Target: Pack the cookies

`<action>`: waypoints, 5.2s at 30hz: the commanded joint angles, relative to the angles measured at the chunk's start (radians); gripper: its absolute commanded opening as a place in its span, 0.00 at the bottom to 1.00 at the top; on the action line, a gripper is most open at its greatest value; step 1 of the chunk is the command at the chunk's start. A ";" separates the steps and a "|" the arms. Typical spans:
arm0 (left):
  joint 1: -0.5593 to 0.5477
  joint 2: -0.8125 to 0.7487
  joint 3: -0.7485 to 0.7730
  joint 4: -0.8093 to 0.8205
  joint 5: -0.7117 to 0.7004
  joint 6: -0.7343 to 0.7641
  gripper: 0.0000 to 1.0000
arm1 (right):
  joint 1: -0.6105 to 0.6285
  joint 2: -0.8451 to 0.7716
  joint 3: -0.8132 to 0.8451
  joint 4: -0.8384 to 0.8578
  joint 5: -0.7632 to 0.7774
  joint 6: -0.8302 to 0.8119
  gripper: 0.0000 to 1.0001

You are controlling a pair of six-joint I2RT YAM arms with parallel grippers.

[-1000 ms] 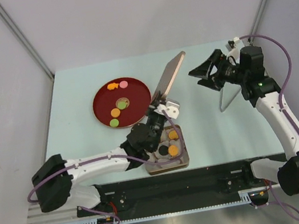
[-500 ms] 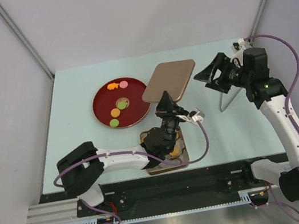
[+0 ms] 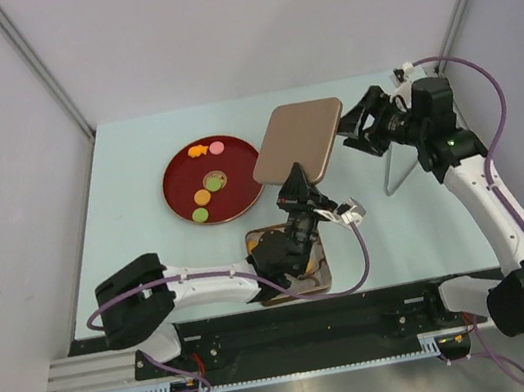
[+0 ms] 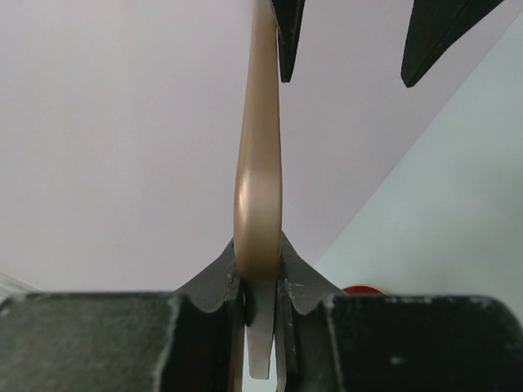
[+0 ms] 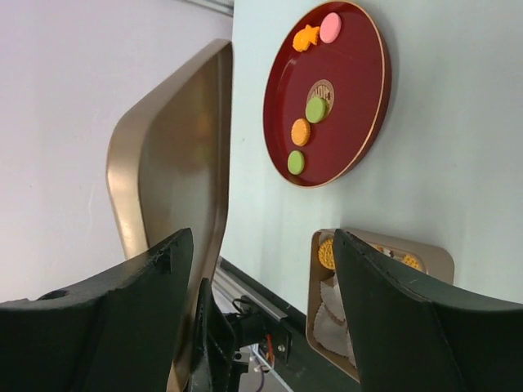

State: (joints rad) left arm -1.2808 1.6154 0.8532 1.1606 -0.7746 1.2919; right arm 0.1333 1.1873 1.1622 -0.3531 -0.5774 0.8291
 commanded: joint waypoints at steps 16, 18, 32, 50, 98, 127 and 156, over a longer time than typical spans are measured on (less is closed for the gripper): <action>0.029 0.100 0.084 0.085 -0.025 0.113 0.01 | -0.064 -0.120 0.036 -0.054 -0.053 -0.001 0.75; 0.031 0.100 0.083 0.090 -0.025 0.116 0.00 | -0.057 -0.127 0.031 -0.055 -0.026 -0.001 0.85; 0.011 0.155 0.118 0.151 -0.045 0.168 0.00 | -0.003 0.018 0.033 0.031 0.014 0.022 0.68; -0.009 0.144 0.119 0.169 -0.066 0.132 0.23 | 0.000 0.038 0.033 0.094 0.005 0.010 0.21; 0.282 -0.313 0.058 -1.099 -0.184 -1.445 1.00 | -0.070 0.043 0.128 0.302 -0.226 0.096 0.00; 0.848 -0.732 -0.082 -1.395 0.577 -1.932 0.98 | 0.129 0.064 -0.412 0.759 -0.499 0.180 0.00; 0.850 -0.741 -0.164 -1.392 0.689 -1.948 0.90 | 0.161 0.455 -0.742 1.445 -0.484 0.379 0.00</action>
State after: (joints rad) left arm -0.4381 0.8730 0.7094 -0.2501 -0.1272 -0.6312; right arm 0.3141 1.5826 0.4572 0.8772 -1.0355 1.1435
